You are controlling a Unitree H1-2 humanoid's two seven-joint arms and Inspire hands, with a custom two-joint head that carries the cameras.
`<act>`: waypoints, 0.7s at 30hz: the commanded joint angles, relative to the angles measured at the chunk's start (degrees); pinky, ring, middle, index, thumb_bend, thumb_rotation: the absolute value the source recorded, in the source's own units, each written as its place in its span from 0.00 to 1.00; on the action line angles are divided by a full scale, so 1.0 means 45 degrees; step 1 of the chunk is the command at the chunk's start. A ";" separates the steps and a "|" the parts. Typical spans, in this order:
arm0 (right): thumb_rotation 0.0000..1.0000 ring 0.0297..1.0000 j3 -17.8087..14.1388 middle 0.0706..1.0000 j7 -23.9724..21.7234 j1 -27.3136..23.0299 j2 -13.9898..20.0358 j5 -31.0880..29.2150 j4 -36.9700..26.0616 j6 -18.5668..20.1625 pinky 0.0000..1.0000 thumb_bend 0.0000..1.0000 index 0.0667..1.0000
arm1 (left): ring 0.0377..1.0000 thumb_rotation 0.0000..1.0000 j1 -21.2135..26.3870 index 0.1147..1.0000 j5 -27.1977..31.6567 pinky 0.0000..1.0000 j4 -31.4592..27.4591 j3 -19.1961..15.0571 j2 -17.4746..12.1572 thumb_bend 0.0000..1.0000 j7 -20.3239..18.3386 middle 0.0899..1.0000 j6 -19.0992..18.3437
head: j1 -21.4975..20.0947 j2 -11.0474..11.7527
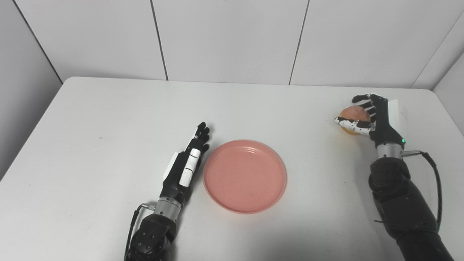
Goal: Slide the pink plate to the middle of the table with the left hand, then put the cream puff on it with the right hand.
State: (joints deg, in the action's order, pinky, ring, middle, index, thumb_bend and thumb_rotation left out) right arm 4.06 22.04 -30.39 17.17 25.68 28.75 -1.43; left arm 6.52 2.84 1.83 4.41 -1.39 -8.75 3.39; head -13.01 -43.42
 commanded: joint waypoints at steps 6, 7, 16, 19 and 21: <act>0.00 0.37 0.0205 0.43 0.0408 -0.0087 -0.0178 0.0389 -0.1099 -0.1423 0.32 0.51 0.50 | 1.00 1.00 -0.0158 1.00 -0.0144 1.00 0.0021 0.0019 0.0123 0.62 0.0199 0.99 0.0286 | 0.0072 -0.0036; 0.00 0.37 0.0219 0.43 0.0358 -0.0054 -0.0232 0.0417 -0.1257 -0.1393 0.33 0.51 0.50 | 1.00 1.00 -0.0155 1.00 -0.0120 1.00 0.0025 0.0022 0.0128 0.62 0.0182 1.00 0.0286 | 0.0084 -0.0041; 0.00 0.39 0.0793 0.48 -0.0478 0.0338 -0.0660 0.0446 -0.2704 -0.1667 0.37 0.51 0.46 | 1.00 1.00 -0.0185 1.00 -0.0107 1.00 -0.0154 0.0046 0.0149 0.61 0.0181 0.99 0.0049 | 0.0142 -0.0077; 0.00 0.40 0.1027 0.48 -0.0674 0.0470 -0.0859 0.0467 -0.3024 -0.1979 0.38 0.51 0.46 | 1.00 0.99 -0.0193 0.99 -0.0166 1.00 -0.0143 0.0043 0.0185 0.61 0.0252 0.99 0.0090 | 0.0164 -0.0101; 0.00 0.41 0.1125 0.49 -0.0760 0.0546 -0.0982 0.0544 -0.3191 -0.2115 0.40 0.51 0.45 | 1.00 0.99 -0.0195 0.99 -0.0180 1.00 -0.0136 0.0039 0.0218 0.61 0.0294 0.99 0.0128 | 0.0164 -0.0101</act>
State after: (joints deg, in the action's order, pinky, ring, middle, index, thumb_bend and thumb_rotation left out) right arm 9.27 18.43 -26.49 12.53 27.98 16.90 -7.70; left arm 6.39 2.05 1.55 4.53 -0.95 -7.88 3.26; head -12.30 -43.86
